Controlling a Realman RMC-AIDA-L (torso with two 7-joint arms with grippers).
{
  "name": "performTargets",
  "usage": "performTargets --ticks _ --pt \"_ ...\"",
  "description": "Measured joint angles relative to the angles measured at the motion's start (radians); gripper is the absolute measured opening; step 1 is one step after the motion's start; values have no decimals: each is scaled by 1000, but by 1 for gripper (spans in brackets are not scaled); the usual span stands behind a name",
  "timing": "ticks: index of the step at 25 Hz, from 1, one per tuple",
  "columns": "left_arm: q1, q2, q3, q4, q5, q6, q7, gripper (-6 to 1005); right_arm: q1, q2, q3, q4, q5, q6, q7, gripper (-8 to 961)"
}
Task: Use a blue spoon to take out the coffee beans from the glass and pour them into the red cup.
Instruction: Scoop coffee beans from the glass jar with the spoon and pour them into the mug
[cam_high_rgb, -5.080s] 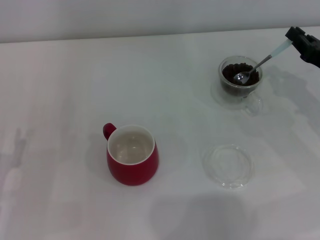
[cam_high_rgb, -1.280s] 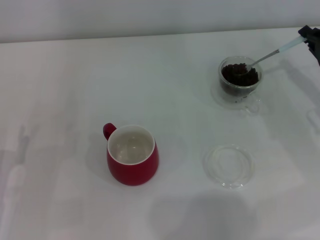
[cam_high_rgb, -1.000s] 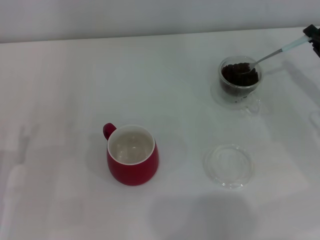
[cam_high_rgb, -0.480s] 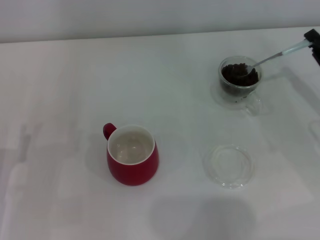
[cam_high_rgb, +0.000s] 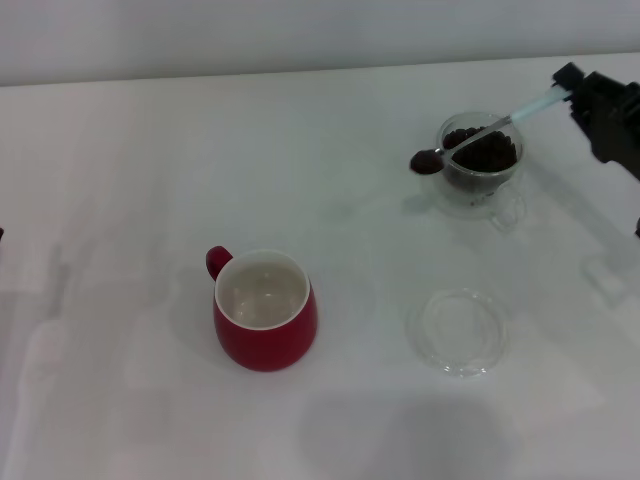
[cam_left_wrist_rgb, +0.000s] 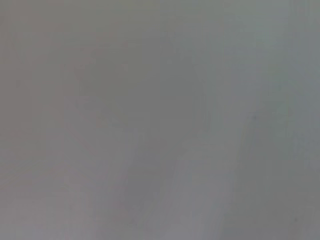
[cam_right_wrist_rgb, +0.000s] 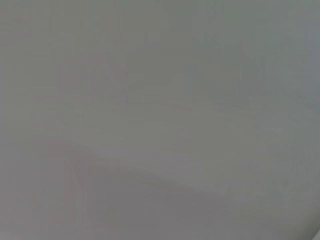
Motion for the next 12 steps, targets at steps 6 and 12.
performTargets --ticks 6,12 --pt "-1 0 0 0 5 0 0 733 -8 8 -14 -32 -59 -21 -3 138" --pt "0 -2 0 0 5 0 0 732 -11 10 -14 -77 -143 -29 -18 138"
